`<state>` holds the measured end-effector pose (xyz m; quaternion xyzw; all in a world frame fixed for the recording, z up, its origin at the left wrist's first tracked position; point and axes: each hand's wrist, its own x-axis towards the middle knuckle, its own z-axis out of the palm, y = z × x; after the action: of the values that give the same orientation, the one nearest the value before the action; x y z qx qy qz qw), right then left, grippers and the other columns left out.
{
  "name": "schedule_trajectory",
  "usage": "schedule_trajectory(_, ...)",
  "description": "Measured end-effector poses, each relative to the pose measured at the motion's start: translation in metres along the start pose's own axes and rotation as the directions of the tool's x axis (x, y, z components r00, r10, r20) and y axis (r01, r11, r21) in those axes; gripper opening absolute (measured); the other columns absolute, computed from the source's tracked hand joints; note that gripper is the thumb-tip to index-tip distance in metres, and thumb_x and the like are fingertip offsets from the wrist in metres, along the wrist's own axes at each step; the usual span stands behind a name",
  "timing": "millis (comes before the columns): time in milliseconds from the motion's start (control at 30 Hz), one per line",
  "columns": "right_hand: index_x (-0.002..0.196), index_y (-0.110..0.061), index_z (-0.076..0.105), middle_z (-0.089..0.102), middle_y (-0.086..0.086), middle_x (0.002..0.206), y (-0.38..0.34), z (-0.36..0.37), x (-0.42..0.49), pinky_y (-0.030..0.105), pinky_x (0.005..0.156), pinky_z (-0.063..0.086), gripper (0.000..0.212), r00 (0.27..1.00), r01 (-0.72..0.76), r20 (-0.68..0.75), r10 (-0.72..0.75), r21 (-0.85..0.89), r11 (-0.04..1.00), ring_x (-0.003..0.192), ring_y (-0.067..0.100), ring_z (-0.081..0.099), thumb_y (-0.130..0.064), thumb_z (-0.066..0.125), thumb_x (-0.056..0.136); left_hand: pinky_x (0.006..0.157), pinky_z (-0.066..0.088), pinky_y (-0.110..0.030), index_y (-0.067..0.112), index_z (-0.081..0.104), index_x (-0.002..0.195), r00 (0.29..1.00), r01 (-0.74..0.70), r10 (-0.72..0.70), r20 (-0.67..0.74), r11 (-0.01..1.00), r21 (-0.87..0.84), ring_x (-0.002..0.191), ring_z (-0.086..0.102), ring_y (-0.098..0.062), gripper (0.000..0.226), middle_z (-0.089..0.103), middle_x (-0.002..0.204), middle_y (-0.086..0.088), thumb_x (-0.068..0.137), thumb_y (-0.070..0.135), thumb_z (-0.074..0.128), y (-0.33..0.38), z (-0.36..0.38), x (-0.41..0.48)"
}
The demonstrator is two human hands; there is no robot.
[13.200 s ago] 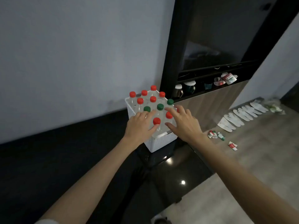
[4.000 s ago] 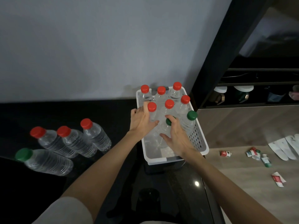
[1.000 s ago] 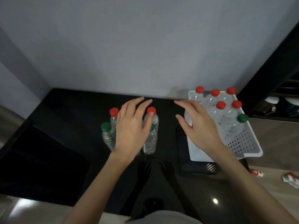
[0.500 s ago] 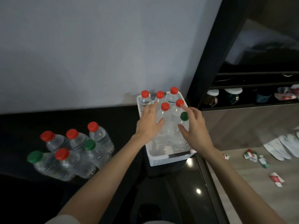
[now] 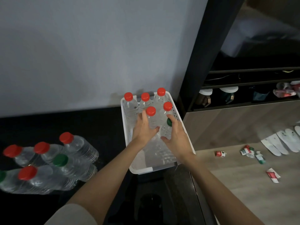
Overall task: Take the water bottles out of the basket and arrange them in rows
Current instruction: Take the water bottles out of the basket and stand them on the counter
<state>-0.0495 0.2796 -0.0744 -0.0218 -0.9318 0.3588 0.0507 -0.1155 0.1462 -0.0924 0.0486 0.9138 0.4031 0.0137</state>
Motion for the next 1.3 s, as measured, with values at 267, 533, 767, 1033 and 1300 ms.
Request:
schedule_trajectory(267, 0.139, -0.037, 0.015, 0.046, 0.010, 0.133, 0.000, -0.001, -0.001, 0.037, 0.084, 0.055, 0.087, 0.999, 0.026, -0.025, -0.027, -0.042, 0.999, 0.108, 0.025, 0.059, -0.012, 0.073, 0.080, 0.088, 0.055, -0.039, 0.018, 0.026, 0.141, 0.999, 0.002, -0.003, -0.032, 1.000, -0.017, 0.109, 0.060, -0.024, 0.088, 0.057, 0.125, -0.008, 0.073, 0.032, 0.081, 0.006, -0.001, -0.007)
schedule_trajectory(533, 0.143, -0.026, 0.023, 0.047, 0.008, 0.137, -0.012, -0.011, -0.009, 0.020, 0.078, 0.038, 0.078, 0.997, 0.016, -0.080, -0.017, -0.008, 1.000, 0.115, 0.020, 0.056, -0.014, 0.071, 0.082, 0.076, 0.055, -0.038, 0.016, 0.026, 0.141, 0.993, -0.115, 0.115, 0.006, 0.991, 0.075, 0.099, 0.061, -0.026, 0.087, 0.057, 0.120, -0.011, 0.074, 0.030, 0.080, 0.006, -0.019, -0.013)
schedule_trajectory(767, 0.134, -0.037, 0.018, 0.055, 0.004, 0.119, -0.051, -0.043, -0.016, 0.030, 0.075, 0.049, 0.083, 0.976, 0.146, -0.157, -0.152, -0.046, 0.988, 0.095, 0.024, 0.063, -0.018, 0.076, 0.078, 0.074, 0.057, -0.039, 0.023, 0.031, 0.135, 0.975, -0.208, 0.206, -0.079, 0.978, -0.014, 0.095, 0.061, -0.017, 0.082, 0.060, 0.115, -0.001, 0.071, 0.035, 0.080, 0.026, -0.068, -0.019)
schedule_trajectory(1033, 0.131, -0.040, 0.023, 0.056, -0.007, 0.121, -0.145, -0.072, -0.014, 0.034, 0.077, 0.049, 0.076, 0.910, 0.326, -0.262, -0.322, -0.030, 0.945, 0.097, 0.019, 0.060, -0.029, 0.075, 0.077, 0.069, 0.055, -0.034, 0.027, 0.037, 0.110, 0.946, -0.260, 0.228, -0.231, 0.958, -0.118, 0.076, 0.065, -0.012, 0.065, 0.064, 0.085, 0.008, 0.064, 0.032, 0.084, 0.054, -0.166, -0.011)
schedule_trajectory(1300, 0.136, -0.030, 0.027, 0.052, -0.011, 0.096, -0.199, -0.033, 0.014, 0.010, 0.059, 0.037, 0.080, 0.903, 0.390, -0.230, -0.362, 0.091, 0.916, 0.067, 0.001, 0.054, -0.021, 0.076, 0.074, 0.081, 0.052, -0.038, 0.019, 0.038, 0.121, 0.945, -0.214, 0.198, -0.260, 0.976, -0.035, 0.088, 0.064, -0.023, 0.074, 0.065, 0.098, 0.000, 0.063, 0.024, 0.083, 0.012, -0.259, 0.008)
